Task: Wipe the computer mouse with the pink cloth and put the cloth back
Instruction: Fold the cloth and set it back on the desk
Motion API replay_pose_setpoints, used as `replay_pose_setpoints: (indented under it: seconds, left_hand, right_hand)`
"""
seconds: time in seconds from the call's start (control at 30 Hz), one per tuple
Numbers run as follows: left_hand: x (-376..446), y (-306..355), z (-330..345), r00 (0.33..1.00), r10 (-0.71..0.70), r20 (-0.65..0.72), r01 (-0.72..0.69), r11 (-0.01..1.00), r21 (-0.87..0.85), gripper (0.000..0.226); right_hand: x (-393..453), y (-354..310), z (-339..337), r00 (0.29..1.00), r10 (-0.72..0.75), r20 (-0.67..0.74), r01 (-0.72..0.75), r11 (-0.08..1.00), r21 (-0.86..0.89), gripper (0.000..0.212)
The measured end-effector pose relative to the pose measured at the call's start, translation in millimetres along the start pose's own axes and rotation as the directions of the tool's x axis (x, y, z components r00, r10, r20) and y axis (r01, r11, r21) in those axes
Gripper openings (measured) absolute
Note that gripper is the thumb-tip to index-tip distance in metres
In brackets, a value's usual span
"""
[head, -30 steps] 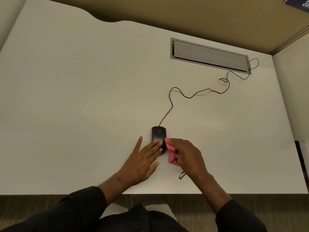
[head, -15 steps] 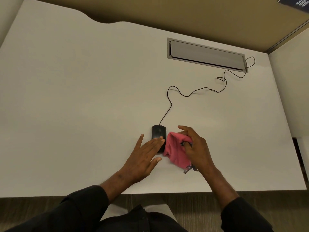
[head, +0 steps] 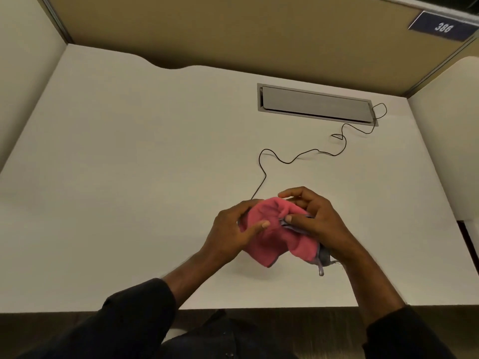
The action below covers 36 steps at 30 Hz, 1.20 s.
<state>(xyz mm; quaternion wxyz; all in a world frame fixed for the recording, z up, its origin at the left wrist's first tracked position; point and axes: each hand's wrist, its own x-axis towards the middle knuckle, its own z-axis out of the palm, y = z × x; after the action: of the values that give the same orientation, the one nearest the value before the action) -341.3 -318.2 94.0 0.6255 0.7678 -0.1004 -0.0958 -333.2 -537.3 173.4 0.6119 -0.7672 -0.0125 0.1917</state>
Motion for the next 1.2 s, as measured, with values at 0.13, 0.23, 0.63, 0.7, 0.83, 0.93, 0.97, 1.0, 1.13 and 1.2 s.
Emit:
replay_pose_setpoints:
  seconds: [0.13, 0.23, 0.63, 0.7, 0.83, 0.93, 0.97, 1.0, 1.13, 1.2]
  left_hand:
    - [14, 27, -6, 0.999, -0.023, -0.030, 0.021, 0.999, -0.050, 0.033]
    - [27, 43, -13, 0.995, -0.093, -0.041, 0.092, 0.995, -0.025, 0.027]
    - [23, 39, -26, 0.790, -0.535, -0.299, 0.374, 0.807, -0.456, 0.024]
    - [21, 33, -31, 0.774, -0.563, -0.290, 0.350, 0.762, -0.545, 0.024]
    - [22, 27, -45, 0.775, -0.583, -0.243, 0.328, 0.700, -0.635, 0.024]
    - [24, 22, -65, 0.775, -0.572, -0.269, 0.360, 0.749, -0.556, 0.022]
    - [24, 19, -75, 0.780, -0.547, -0.304, 0.379, 0.799, -0.467, 0.023]
    - [24, 15, -86, 0.788, -0.509, -0.345, 0.394, 0.849, -0.353, 0.023]
    - [25, 3, -132, 0.837, -0.364, -0.409, 0.361, 0.928, -0.087, 0.020]
    - [27, -3, -151, 0.853, -0.353, -0.385, 0.339, 0.935, -0.106, 0.023]
  right_hand:
    - [7, -12, -8, 0.996, 0.056, 0.065, -0.069, 0.971, 0.229, 0.035]
    - [14, -7, -13, 0.991, 0.121, 0.050, -0.131, 0.930, 0.343, 0.027]
    - [27, 57, 14, 0.966, 0.190, 0.176, -0.228, 0.299, 0.927, 0.081]
    - [34, 44, 23, 0.986, 0.107, 0.131, -0.158, 0.318, 0.935, 0.074]
    - [52, 28, 52, 0.982, 0.181, 0.049, -0.165, 0.709, 0.685, 0.058]
    - [66, 22, 73, 0.969, 0.246, -0.030, -0.200, 0.848, 0.490, 0.043]
    - [71, 20, 77, 0.967, 0.247, -0.059, -0.192, 0.865, 0.464, 0.038]
    - [77, 16, 80, 0.968, 0.237, -0.083, -0.176, 0.876, 0.449, 0.034]
    - [96, -6, 94, 0.974, 0.178, -0.139, -0.114, 0.918, 0.380, 0.030]
    - [106, -16, 107, 0.972, 0.169, -0.161, -0.101, 0.925, 0.366, 0.026]
